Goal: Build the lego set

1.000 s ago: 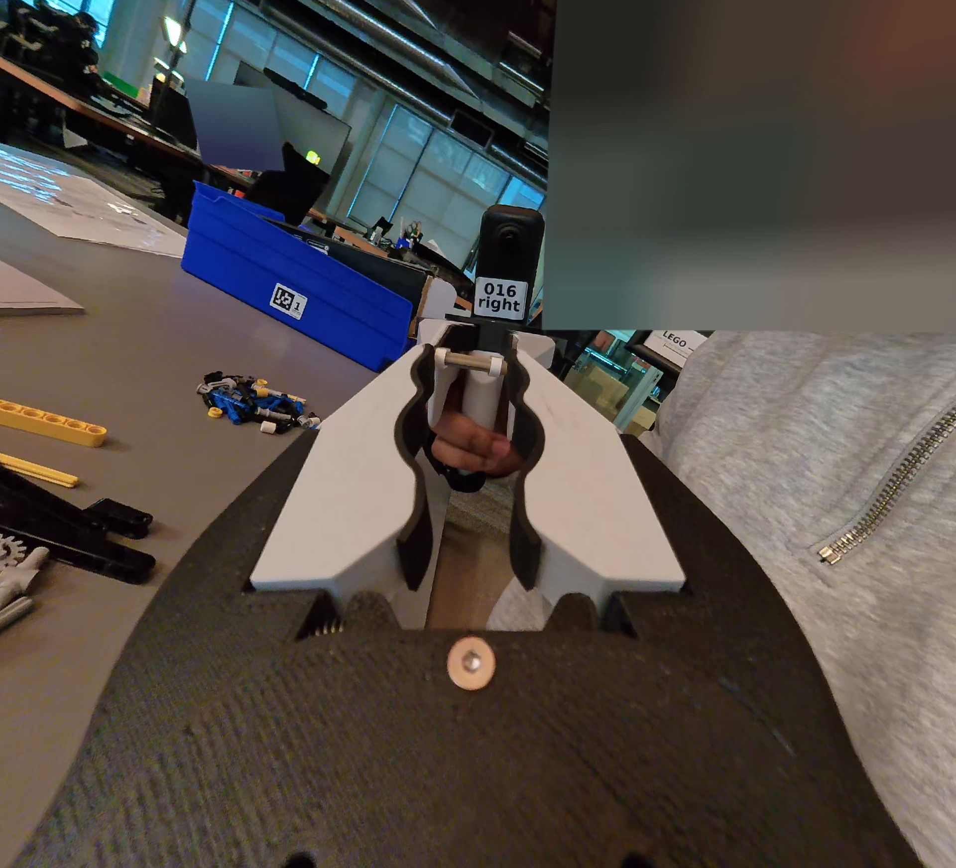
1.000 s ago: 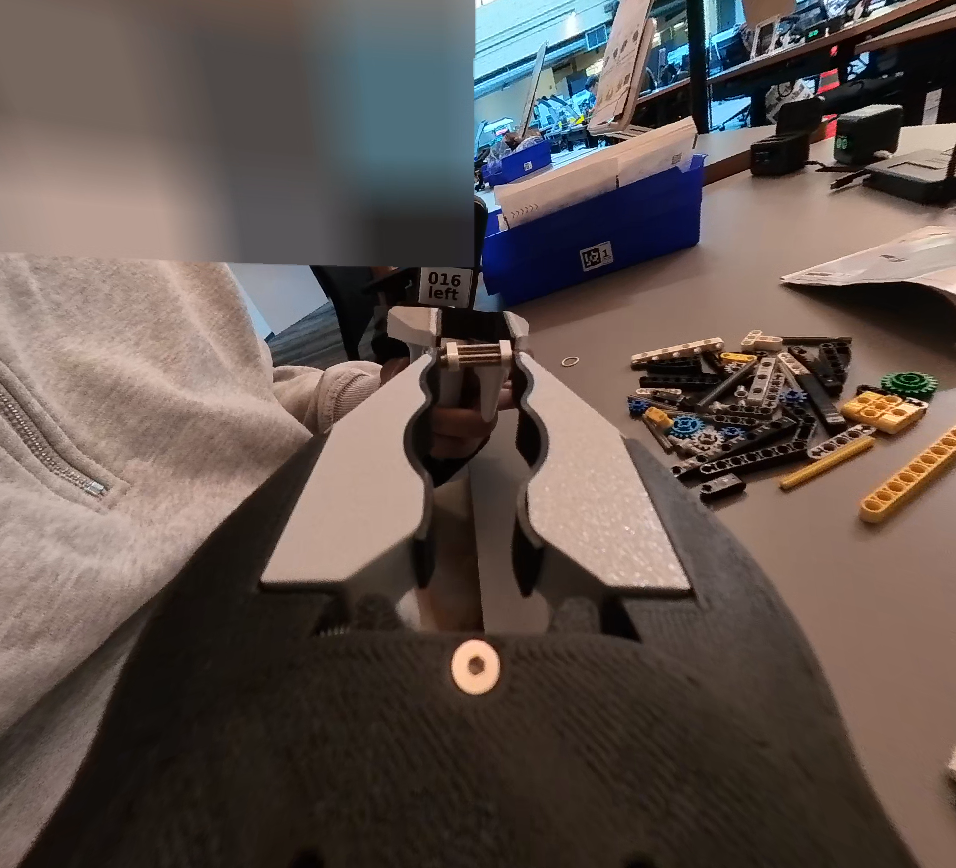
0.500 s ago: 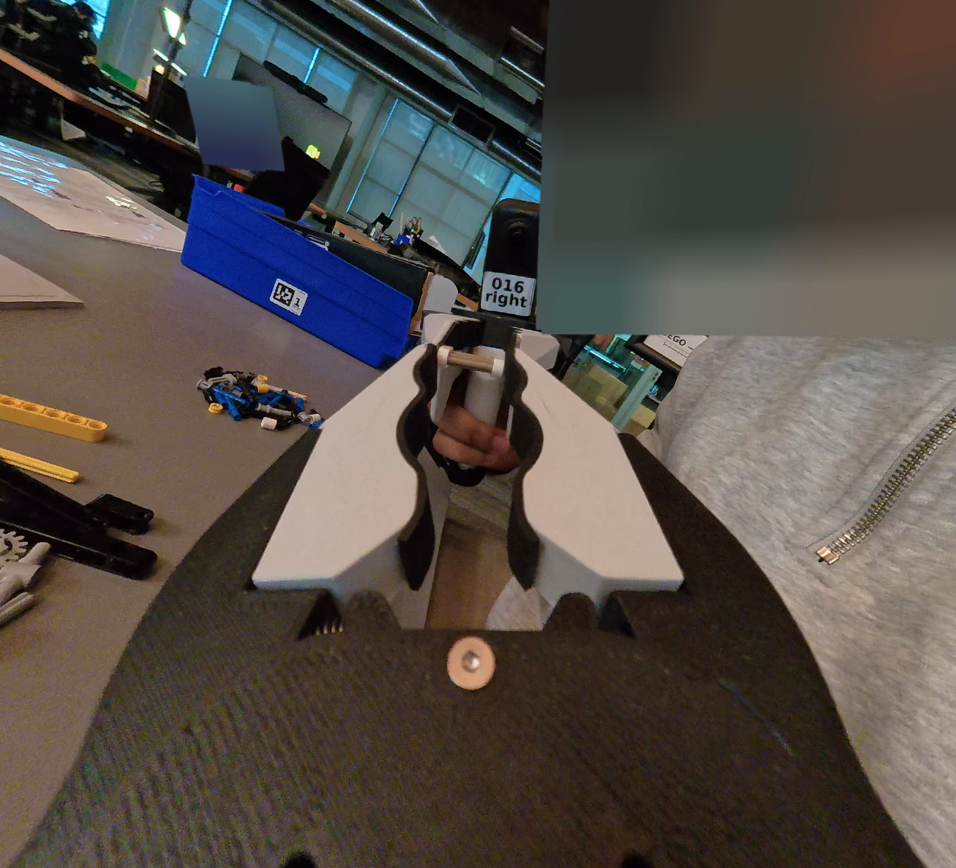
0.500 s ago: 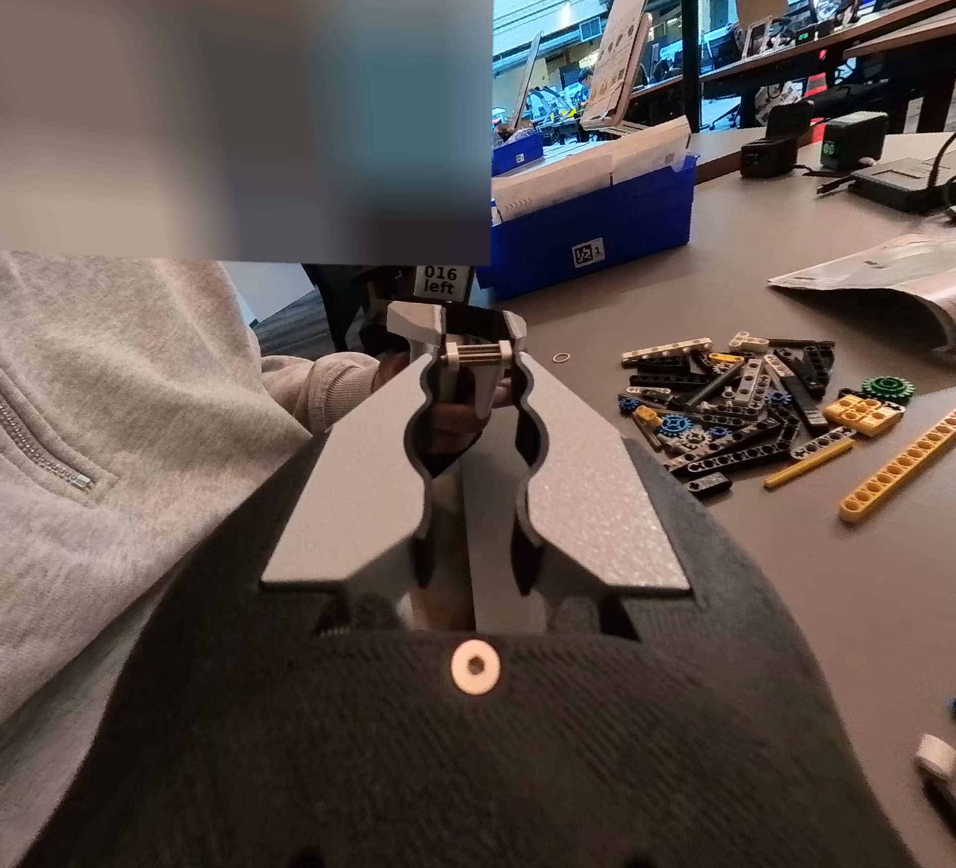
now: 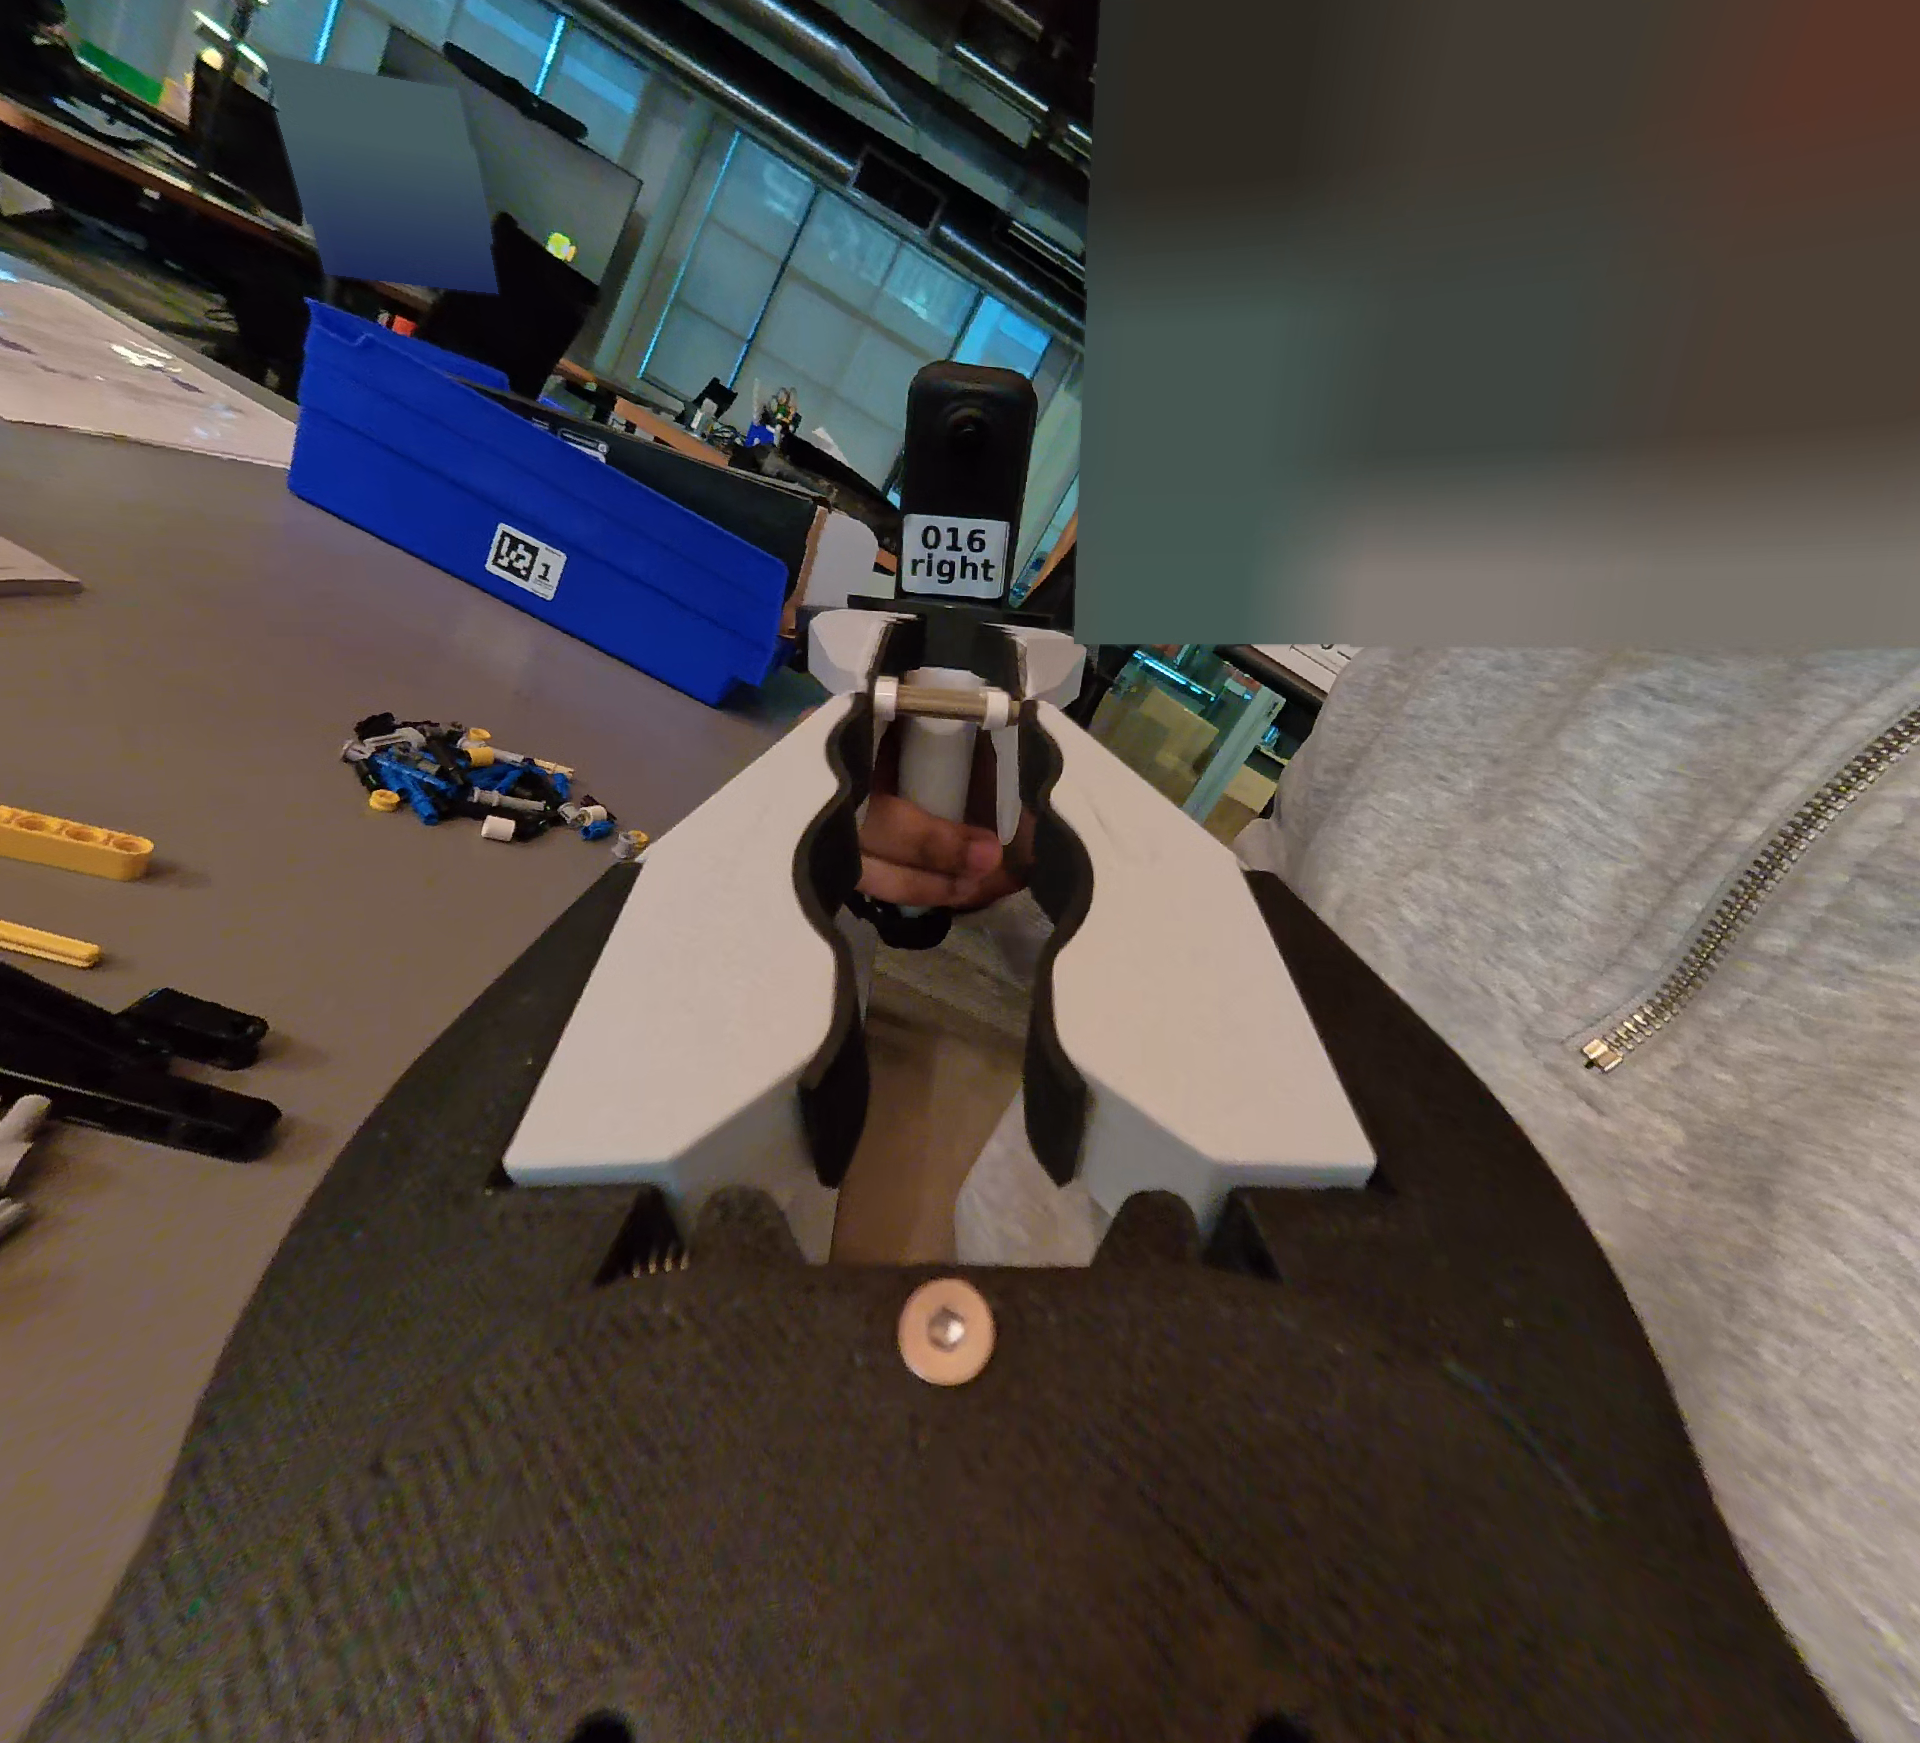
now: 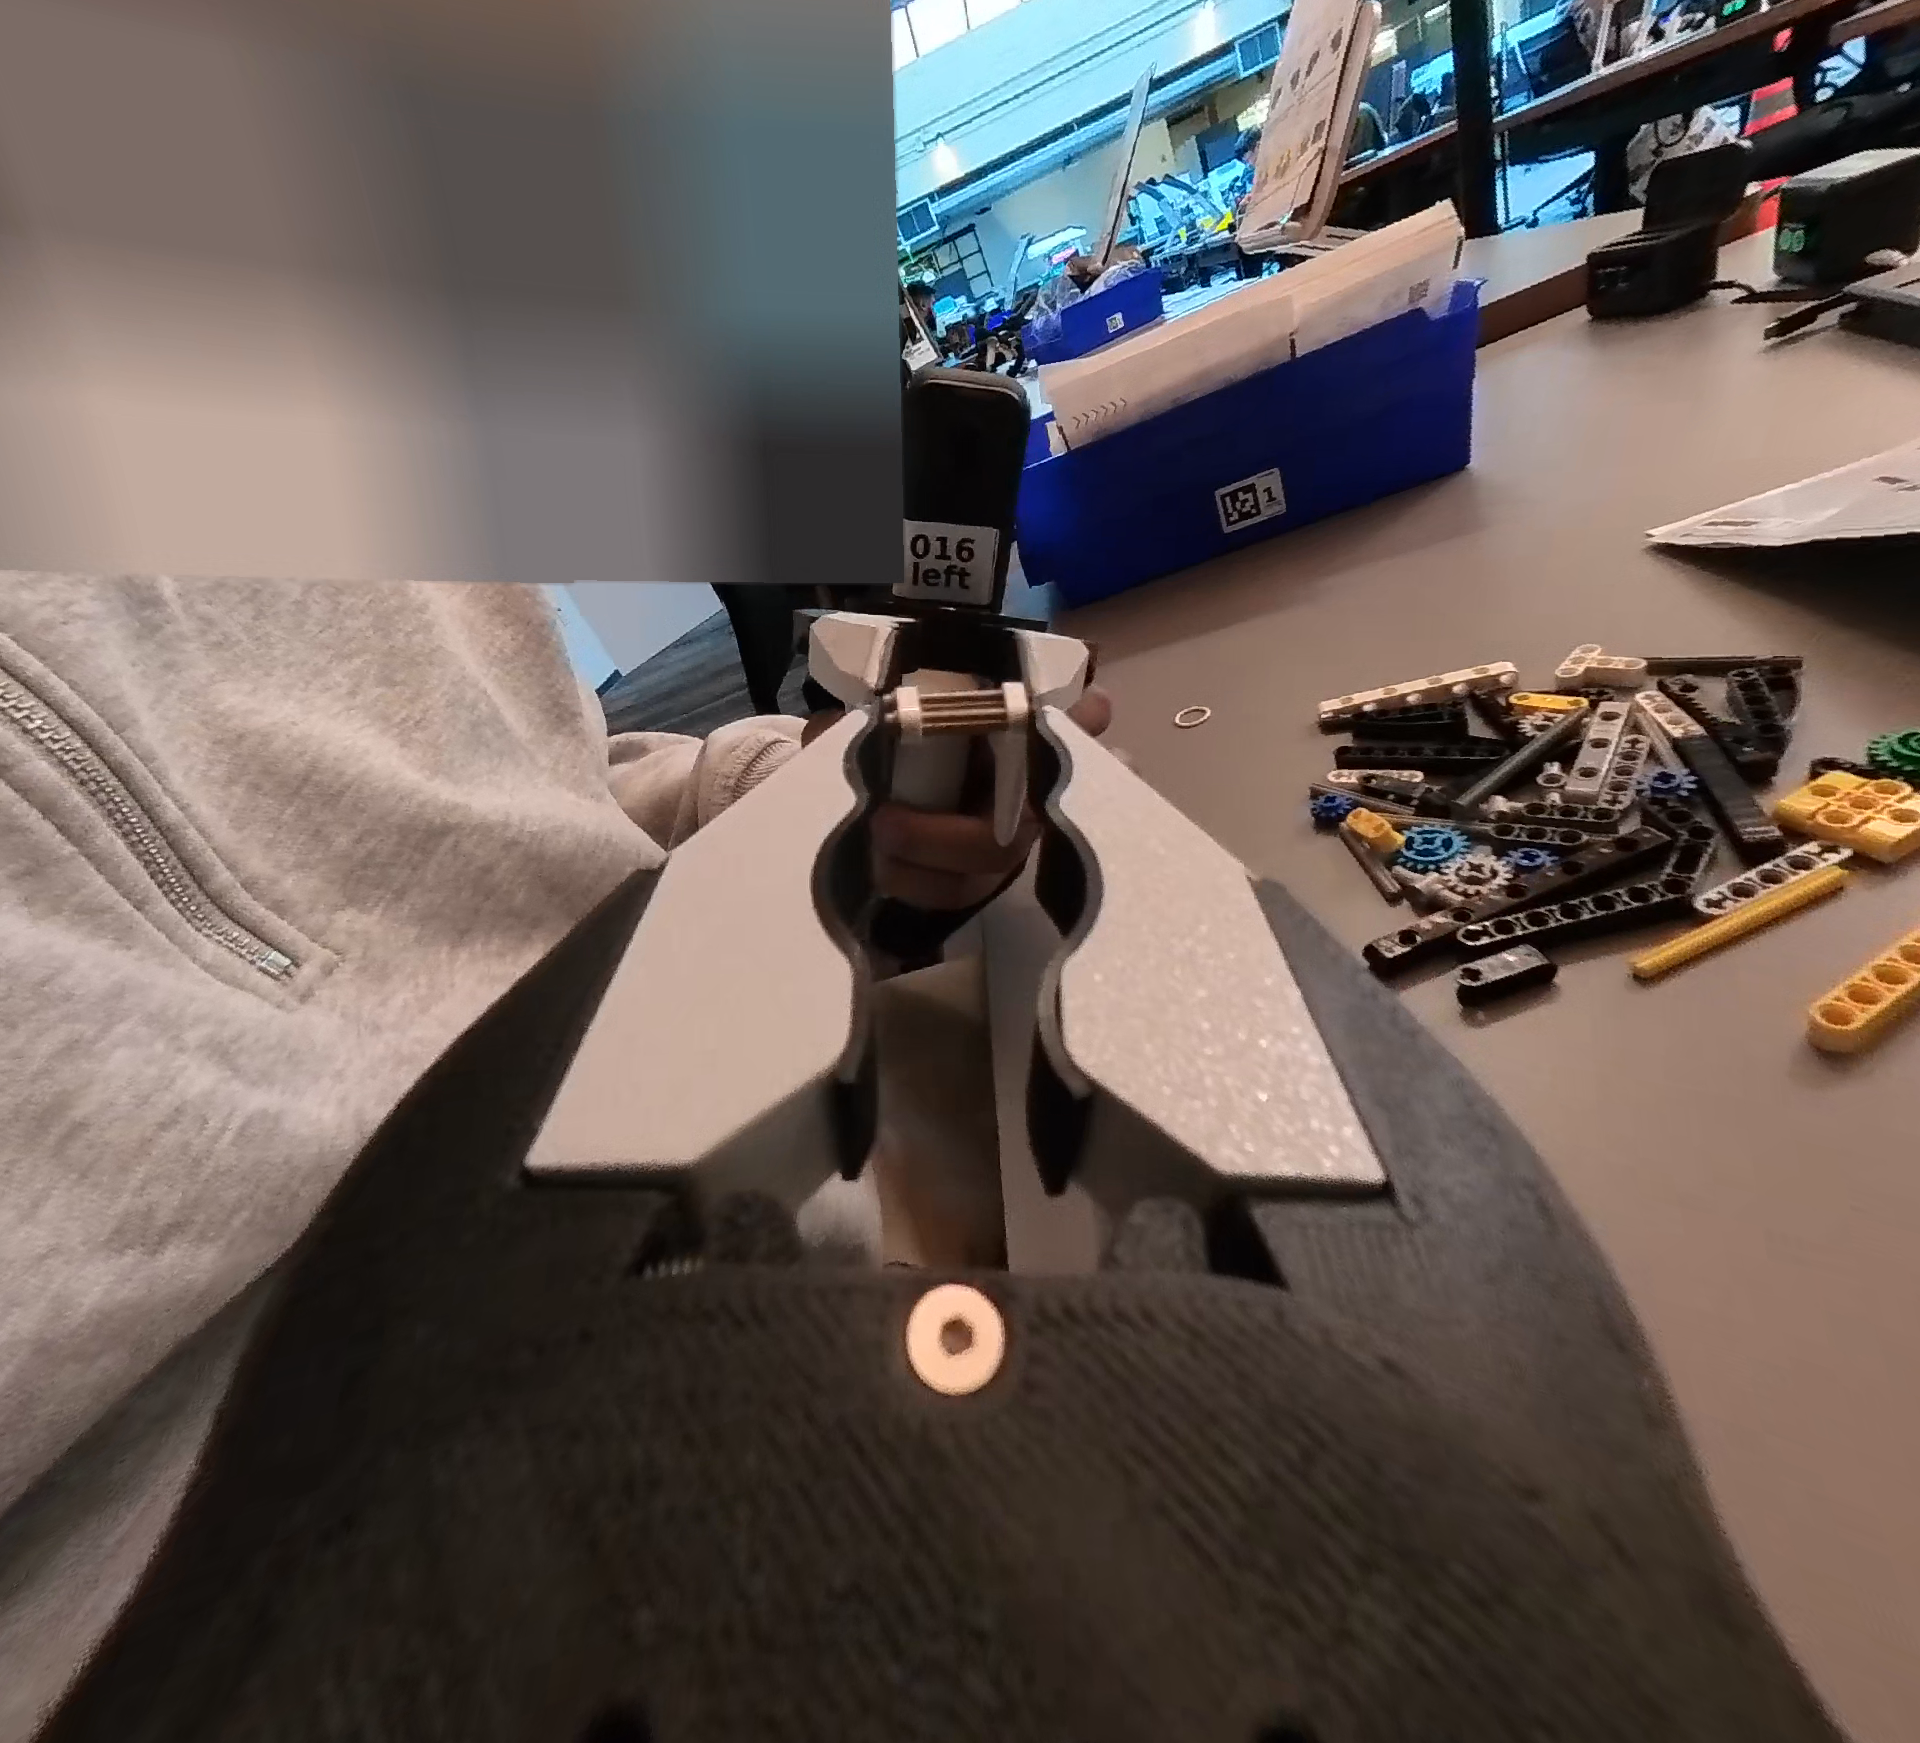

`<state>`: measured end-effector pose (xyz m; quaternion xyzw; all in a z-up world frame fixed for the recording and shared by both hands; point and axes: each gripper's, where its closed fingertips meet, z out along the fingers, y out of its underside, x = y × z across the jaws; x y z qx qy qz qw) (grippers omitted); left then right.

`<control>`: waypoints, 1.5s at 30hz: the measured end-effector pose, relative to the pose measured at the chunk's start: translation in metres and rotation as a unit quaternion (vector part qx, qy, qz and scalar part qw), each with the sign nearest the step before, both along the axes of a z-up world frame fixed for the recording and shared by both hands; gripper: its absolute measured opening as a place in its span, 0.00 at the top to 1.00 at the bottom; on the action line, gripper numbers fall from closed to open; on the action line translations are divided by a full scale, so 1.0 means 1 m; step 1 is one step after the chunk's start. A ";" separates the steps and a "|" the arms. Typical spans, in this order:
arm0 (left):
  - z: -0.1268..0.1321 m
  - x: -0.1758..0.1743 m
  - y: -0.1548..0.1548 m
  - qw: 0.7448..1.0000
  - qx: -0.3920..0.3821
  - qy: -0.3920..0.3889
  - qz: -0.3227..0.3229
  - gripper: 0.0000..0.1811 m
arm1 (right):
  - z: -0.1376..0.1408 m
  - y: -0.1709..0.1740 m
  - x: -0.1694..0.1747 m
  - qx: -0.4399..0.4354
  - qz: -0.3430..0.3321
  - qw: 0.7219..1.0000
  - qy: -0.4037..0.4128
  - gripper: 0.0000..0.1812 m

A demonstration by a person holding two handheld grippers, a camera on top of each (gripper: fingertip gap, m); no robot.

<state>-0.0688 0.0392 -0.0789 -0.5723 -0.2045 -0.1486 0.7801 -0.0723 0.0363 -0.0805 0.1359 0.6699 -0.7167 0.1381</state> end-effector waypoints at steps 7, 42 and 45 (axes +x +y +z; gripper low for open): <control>-0.002 0.001 0.001 1.000 -0.002 -0.004 -0.008 0.86 | -0.002 0.001 0.001 0.001 0.014 1.000 -0.013 0.87; -0.010 -0.006 0.005 0.996 -0.055 0.042 0.051 0.85 | -0.010 0.002 -0.004 0.051 -0.025 0.998 0.033 0.86; -0.011 -0.006 0.005 0.996 -0.061 0.043 0.052 0.85 | -0.012 0.002 -0.004 0.056 -0.025 0.998 0.032 0.86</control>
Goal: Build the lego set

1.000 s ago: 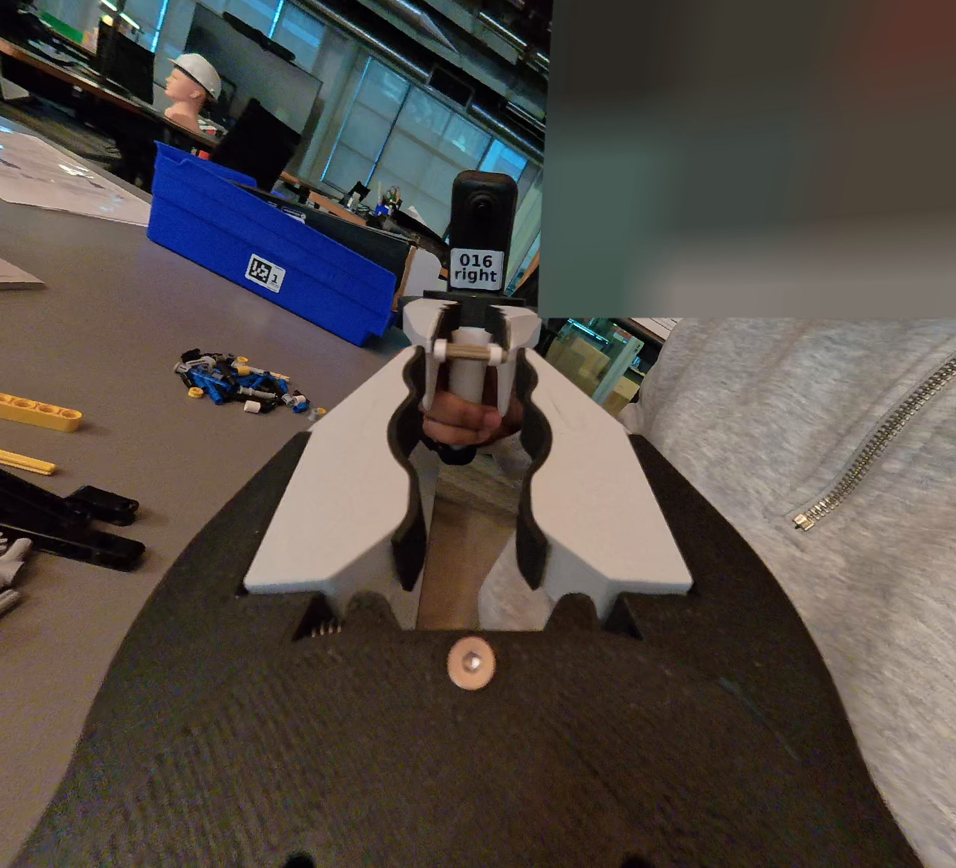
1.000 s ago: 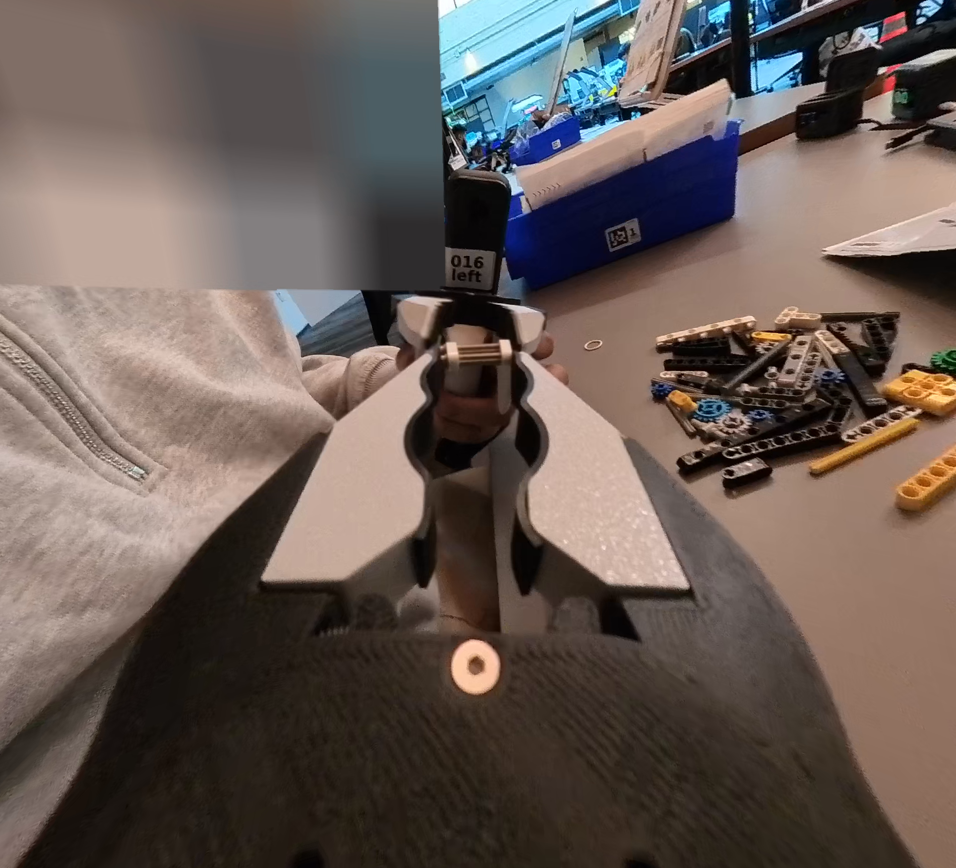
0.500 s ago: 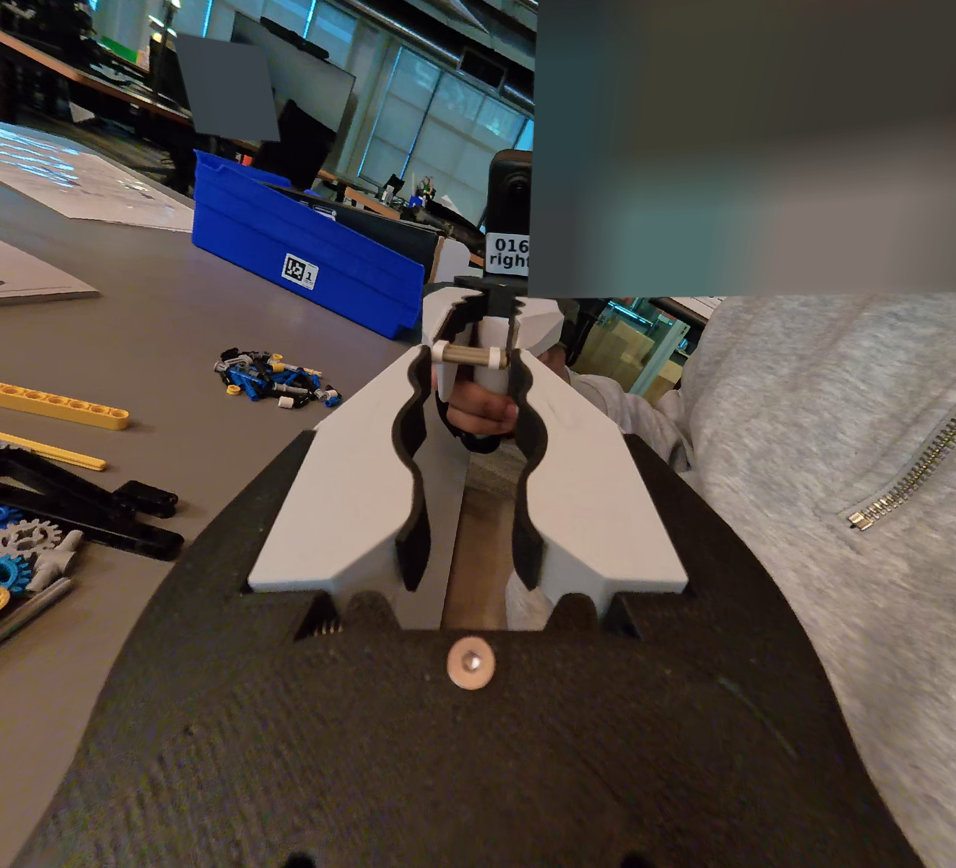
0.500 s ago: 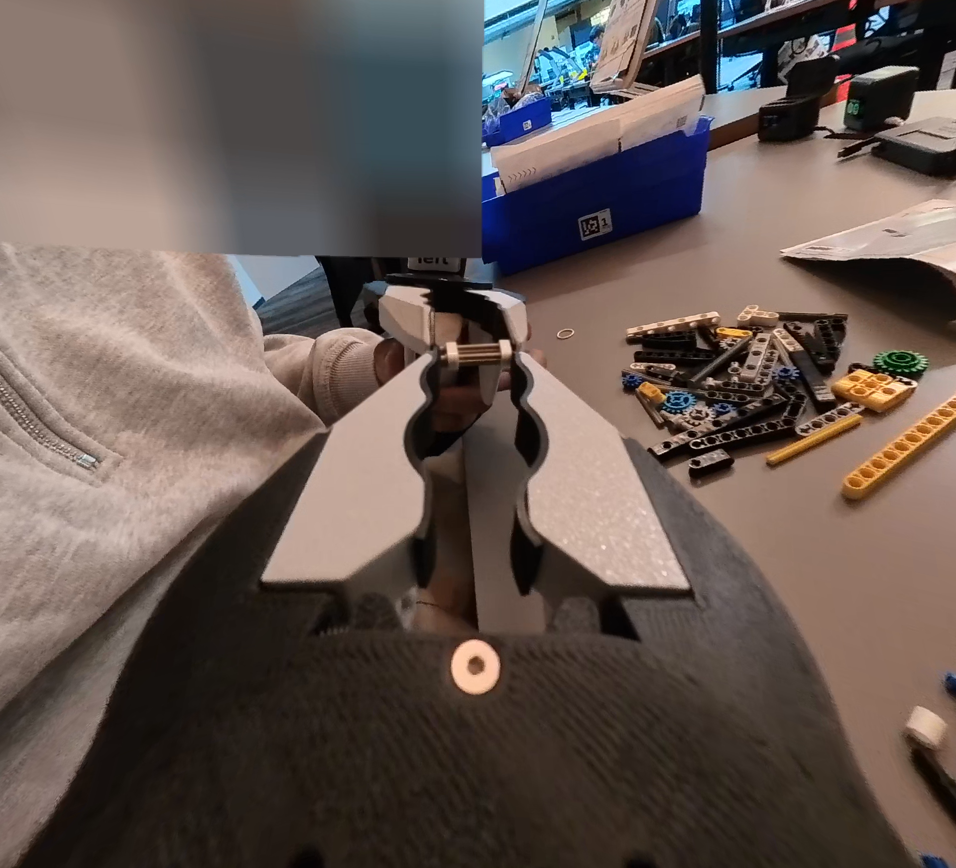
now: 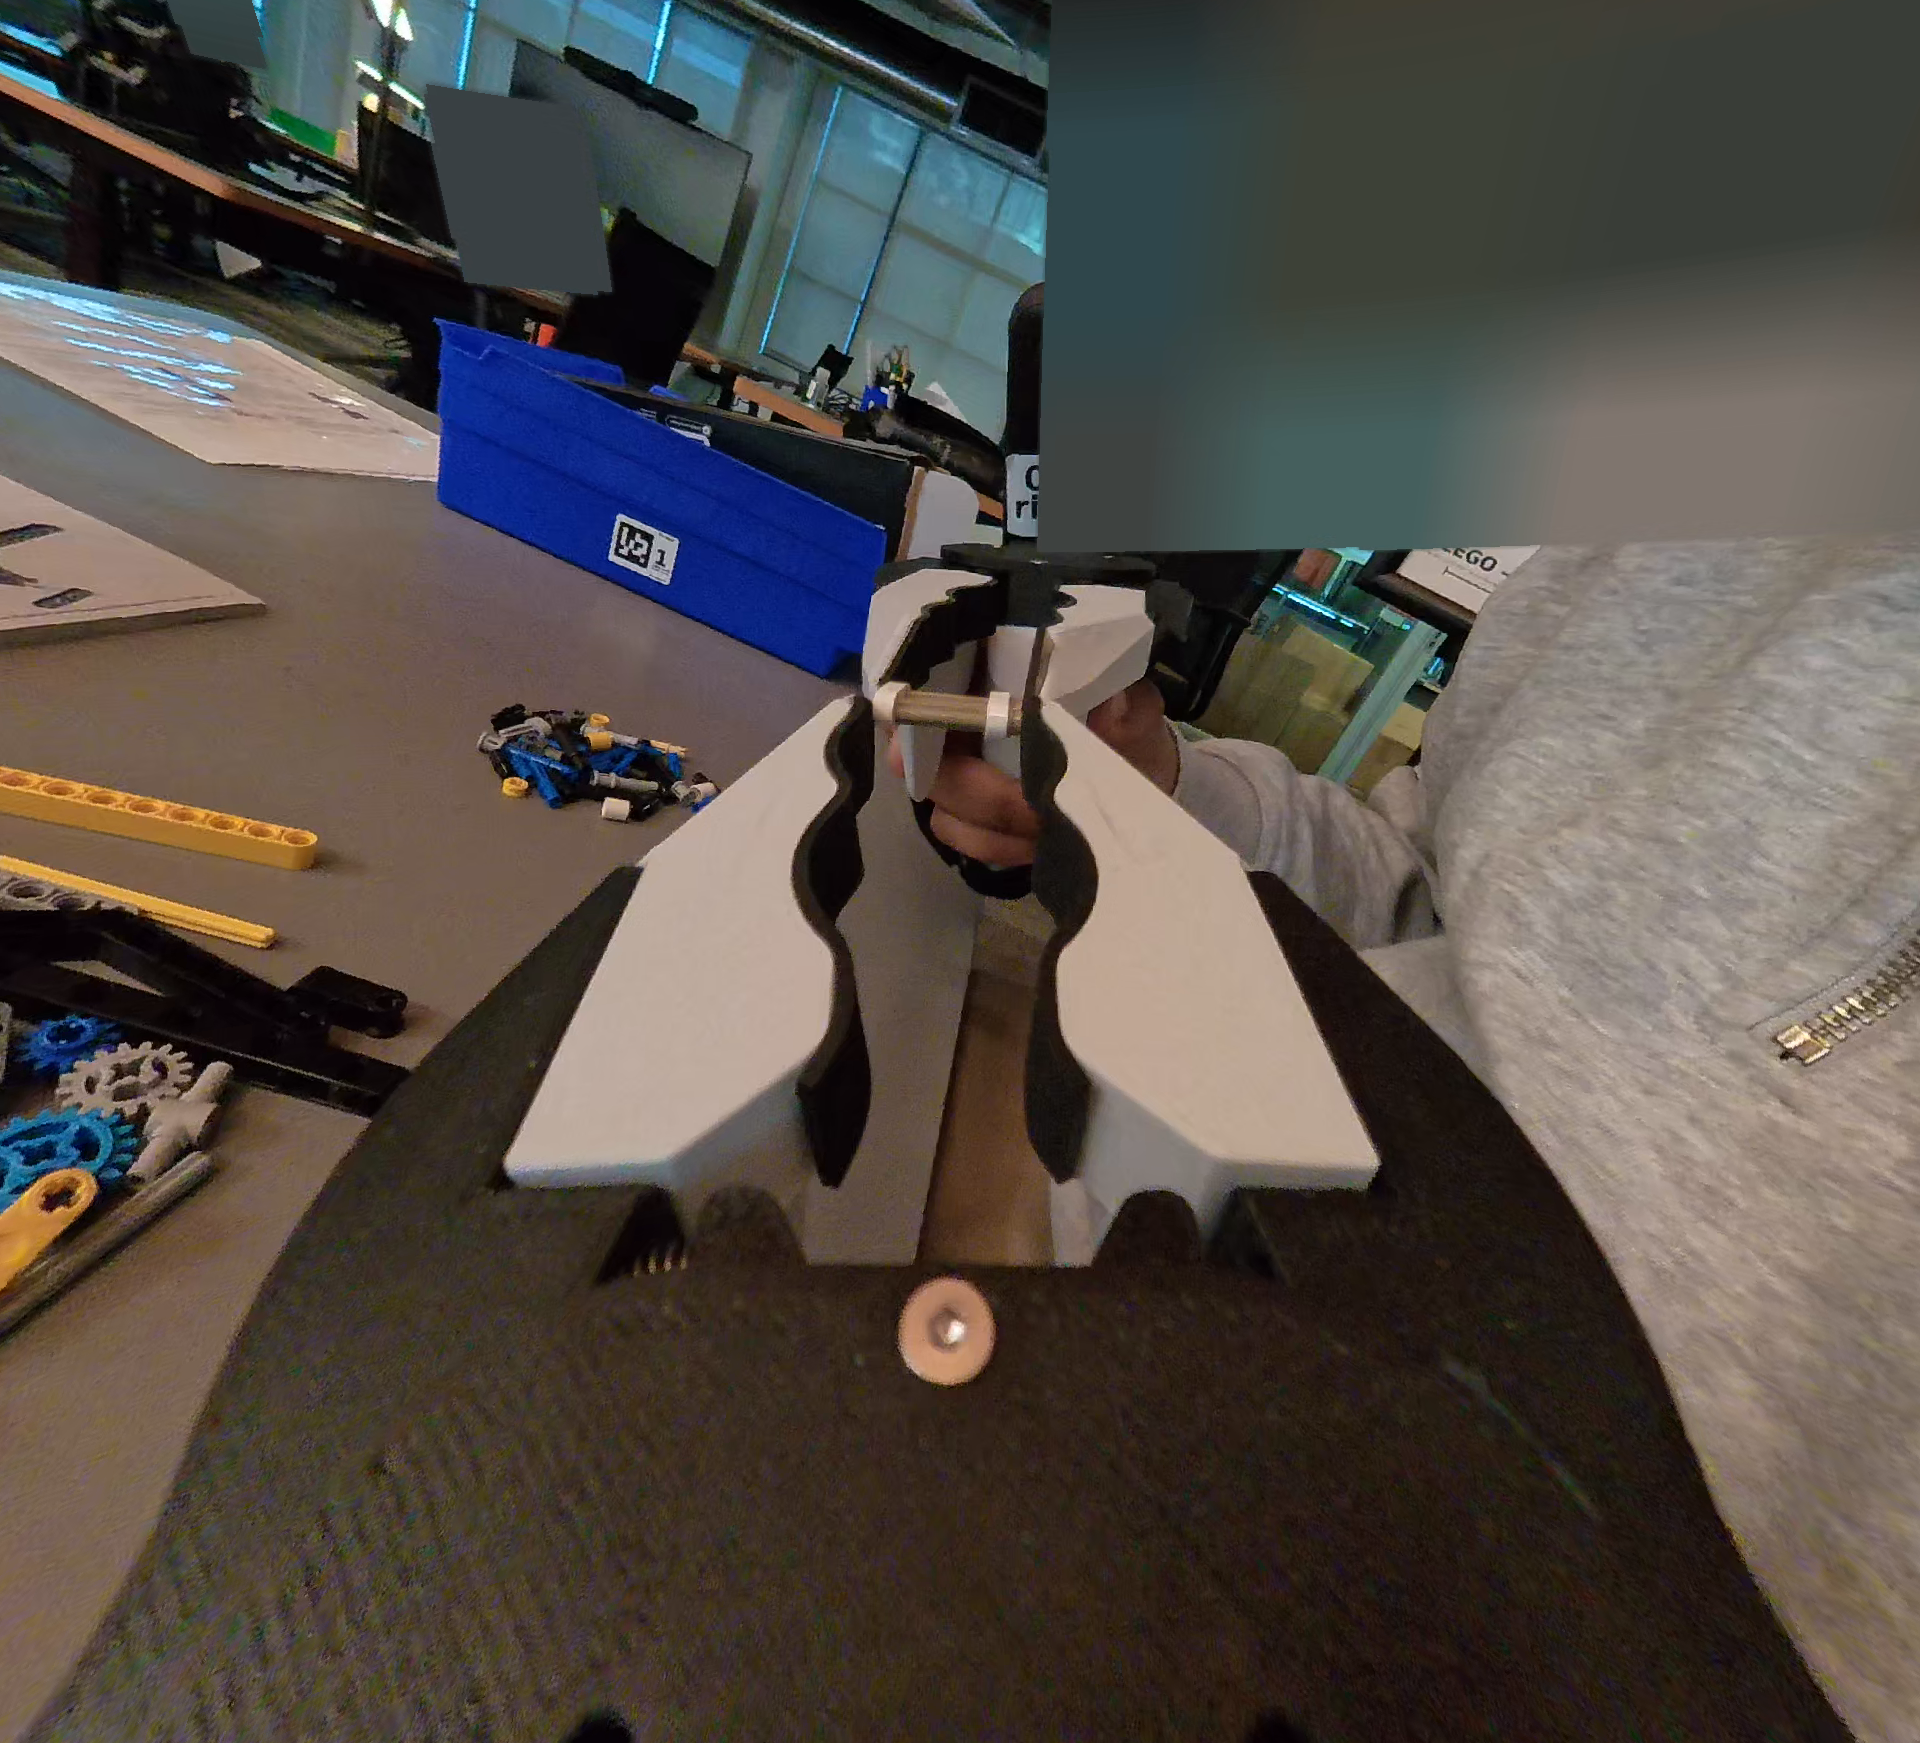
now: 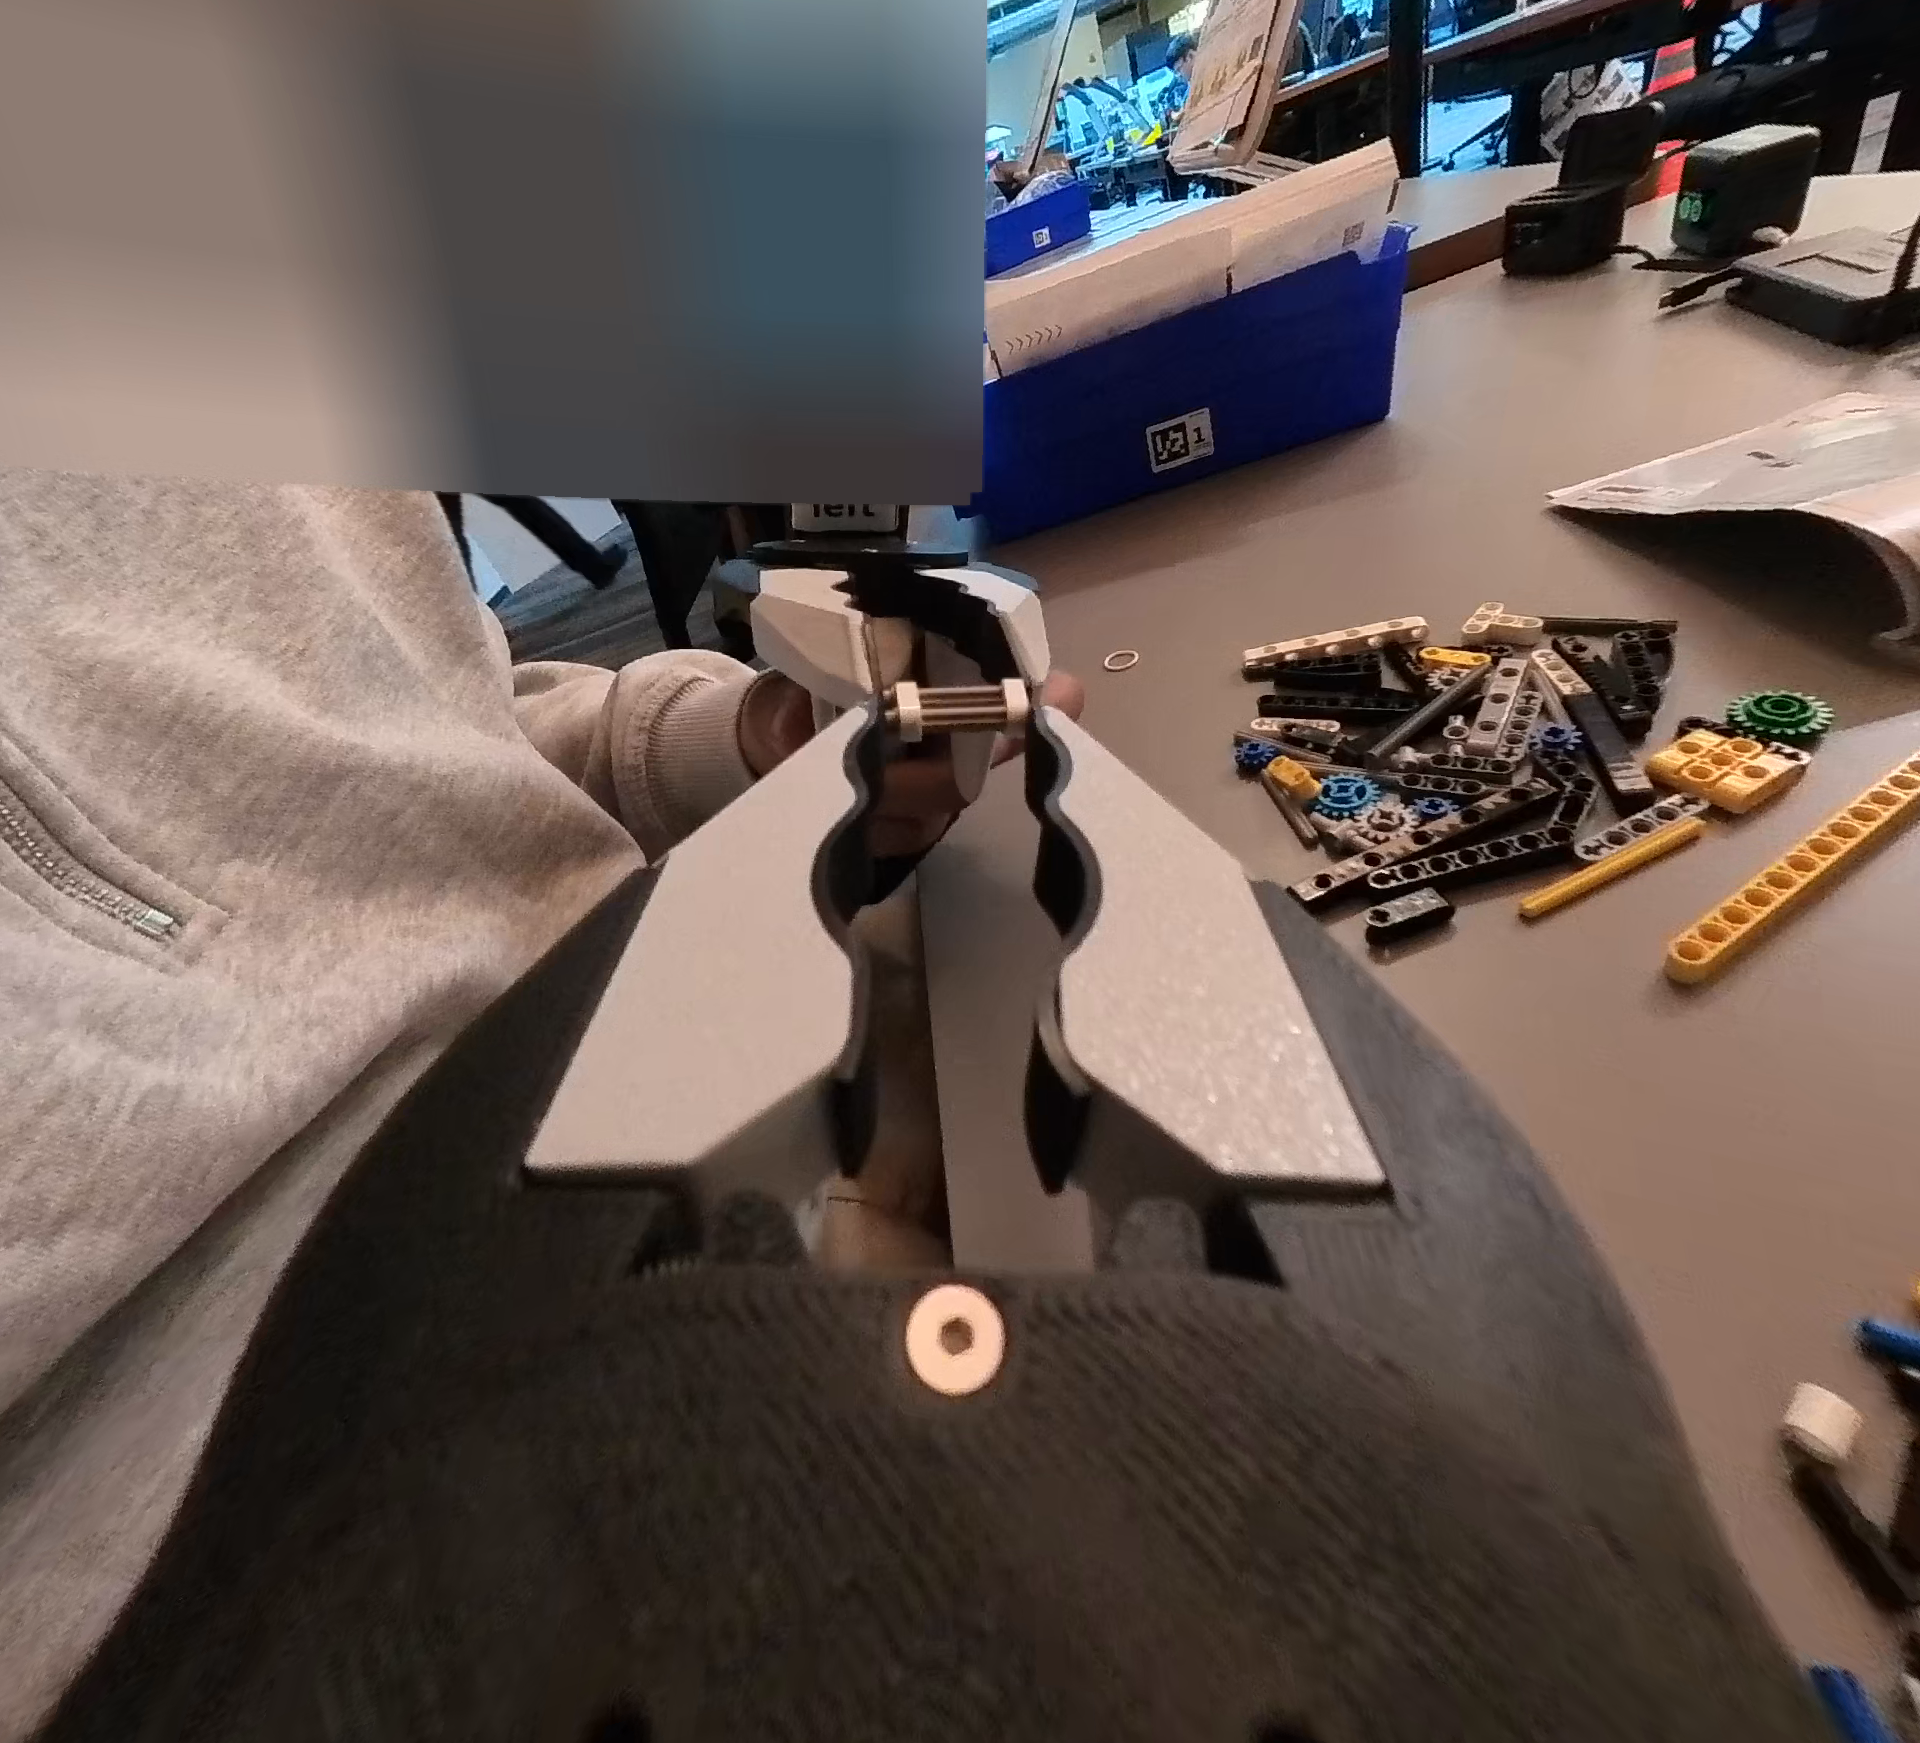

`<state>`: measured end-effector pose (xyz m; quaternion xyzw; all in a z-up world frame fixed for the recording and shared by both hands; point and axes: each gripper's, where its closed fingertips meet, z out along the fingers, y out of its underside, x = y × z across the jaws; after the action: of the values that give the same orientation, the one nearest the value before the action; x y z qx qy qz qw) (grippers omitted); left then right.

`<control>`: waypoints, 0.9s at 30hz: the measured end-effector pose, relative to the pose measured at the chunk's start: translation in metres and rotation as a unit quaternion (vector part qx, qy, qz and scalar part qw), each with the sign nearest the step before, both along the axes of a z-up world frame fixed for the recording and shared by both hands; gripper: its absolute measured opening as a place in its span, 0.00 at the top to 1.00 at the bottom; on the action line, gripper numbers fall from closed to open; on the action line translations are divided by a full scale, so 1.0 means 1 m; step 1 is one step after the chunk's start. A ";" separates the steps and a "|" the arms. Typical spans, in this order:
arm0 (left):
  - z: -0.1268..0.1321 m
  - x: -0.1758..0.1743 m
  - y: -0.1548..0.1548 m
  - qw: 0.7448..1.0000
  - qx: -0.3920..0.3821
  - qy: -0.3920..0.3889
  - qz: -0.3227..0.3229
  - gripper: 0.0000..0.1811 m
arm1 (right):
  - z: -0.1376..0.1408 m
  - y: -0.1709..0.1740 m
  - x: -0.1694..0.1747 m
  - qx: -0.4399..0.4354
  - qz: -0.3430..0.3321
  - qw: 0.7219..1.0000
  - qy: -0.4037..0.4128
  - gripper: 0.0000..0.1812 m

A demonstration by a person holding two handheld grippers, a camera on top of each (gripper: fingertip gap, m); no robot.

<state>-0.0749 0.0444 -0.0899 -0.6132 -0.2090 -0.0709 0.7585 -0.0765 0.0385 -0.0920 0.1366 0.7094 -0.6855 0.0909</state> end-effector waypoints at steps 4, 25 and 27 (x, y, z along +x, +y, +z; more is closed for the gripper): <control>-0.002 -0.001 0.001 1.000 -0.005 -0.005 0.002 0.85 | -0.002 0.001 -0.001 0.004 0.000 1.000 -0.006 0.86; -0.011 -0.007 0.002 0.999 -0.015 -0.045 -0.003 0.86 | -0.010 0.002 -0.006 0.027 -0.007 1.000 -0.008 0.87; -0.010 -0.006 0.002 0.999 -0.015 -0.033 -0.001 0.86 | -0.009 0.002 -0.006 0.019 -0.005 1.000 -0.010 0.87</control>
<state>-0.0809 0.0466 -0.0997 -0.6225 -0.2340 -0.0888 0.7415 -0.0825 0.0403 -0.1006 0.1484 0.7204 -0.6712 0.0917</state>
